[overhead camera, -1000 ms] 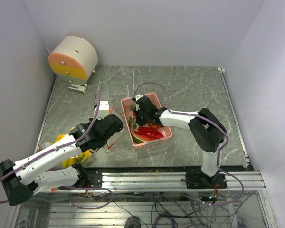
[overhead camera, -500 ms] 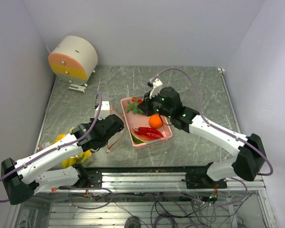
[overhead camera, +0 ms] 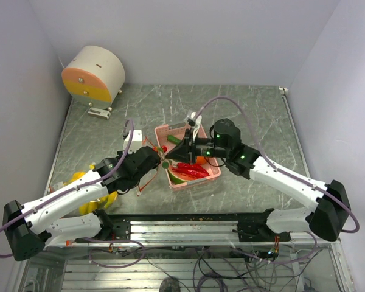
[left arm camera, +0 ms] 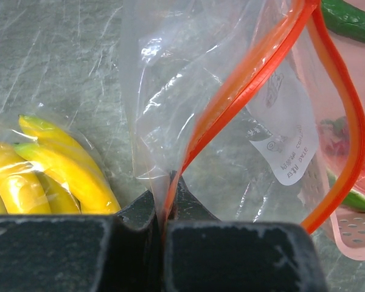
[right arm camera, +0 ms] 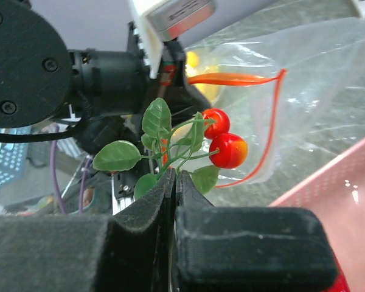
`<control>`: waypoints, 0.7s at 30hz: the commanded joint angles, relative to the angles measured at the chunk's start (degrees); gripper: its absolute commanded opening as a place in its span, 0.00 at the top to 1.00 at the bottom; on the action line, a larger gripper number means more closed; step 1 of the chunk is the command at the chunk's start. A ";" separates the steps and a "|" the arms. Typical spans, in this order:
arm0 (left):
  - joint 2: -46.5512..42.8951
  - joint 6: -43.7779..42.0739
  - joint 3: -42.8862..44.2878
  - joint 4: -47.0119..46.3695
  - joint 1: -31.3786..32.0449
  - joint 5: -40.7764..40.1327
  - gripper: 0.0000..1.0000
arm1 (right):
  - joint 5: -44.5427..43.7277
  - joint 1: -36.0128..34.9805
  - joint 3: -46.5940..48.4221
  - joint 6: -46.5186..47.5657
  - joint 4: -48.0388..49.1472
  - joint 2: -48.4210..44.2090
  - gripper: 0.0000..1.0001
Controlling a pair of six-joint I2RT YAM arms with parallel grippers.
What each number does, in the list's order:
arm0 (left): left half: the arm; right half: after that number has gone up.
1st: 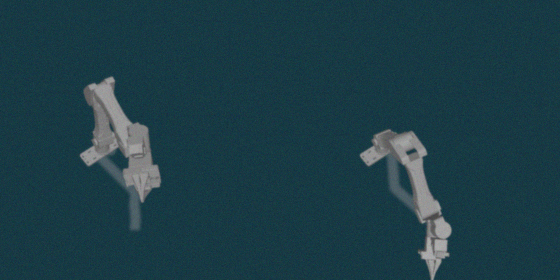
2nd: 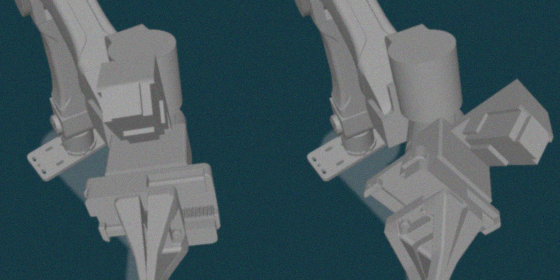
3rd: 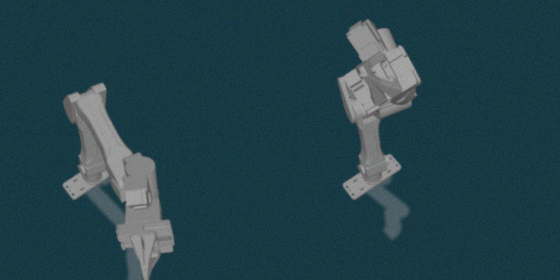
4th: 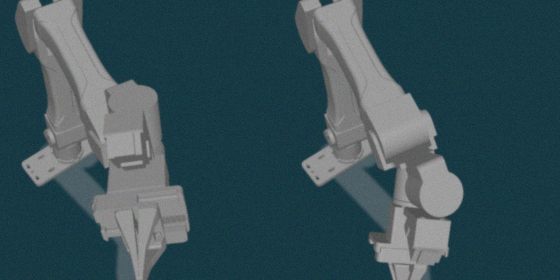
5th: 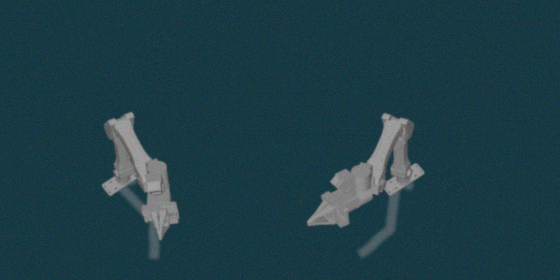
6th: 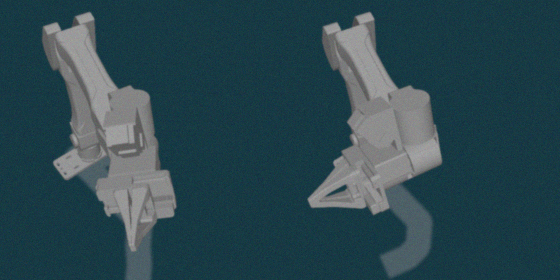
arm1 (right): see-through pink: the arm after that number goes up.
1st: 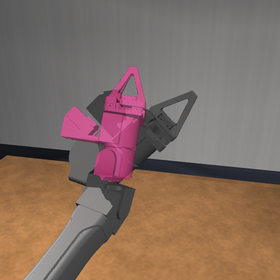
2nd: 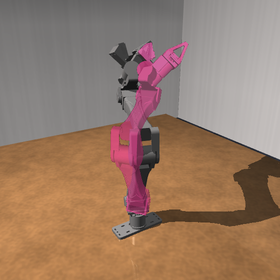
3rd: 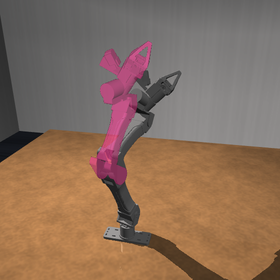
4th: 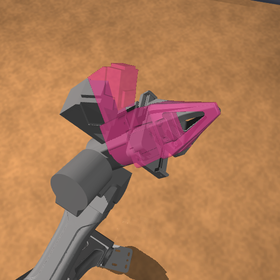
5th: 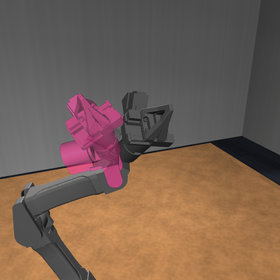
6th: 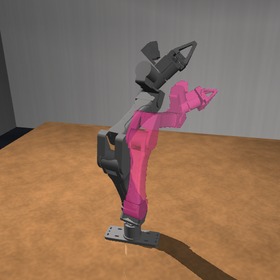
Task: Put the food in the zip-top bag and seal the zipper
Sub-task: Place the fake fruit in the zipper food storage bag.
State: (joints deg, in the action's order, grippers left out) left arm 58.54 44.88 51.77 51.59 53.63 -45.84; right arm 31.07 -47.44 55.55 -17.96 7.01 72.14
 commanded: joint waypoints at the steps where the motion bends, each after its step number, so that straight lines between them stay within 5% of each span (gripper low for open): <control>1: -0.44 -0.77 0.13 -1.89 0.03 0.66 0.93 | 5.87 -1.90 -0.48 -0.63 4.39 3.39 1.00; 16: -2.66 -1.12 0.71 -0.72 0.04 1.49 0.93 | -12.56 -4.13 7.05 -5.82 3.89 17.25 1.00; 21: -2.82 -1.15 0.68 -0.15 0.08 1.29 0.93 | -13.43 -4.73 8.32 -5.25 3.81 17.16 0.73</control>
State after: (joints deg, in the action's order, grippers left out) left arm 56.53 44.12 51.77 51.27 53.63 -44.71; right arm 20.51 -51.53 61.39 -23.29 9.89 89.95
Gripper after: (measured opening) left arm 0.075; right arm 0.224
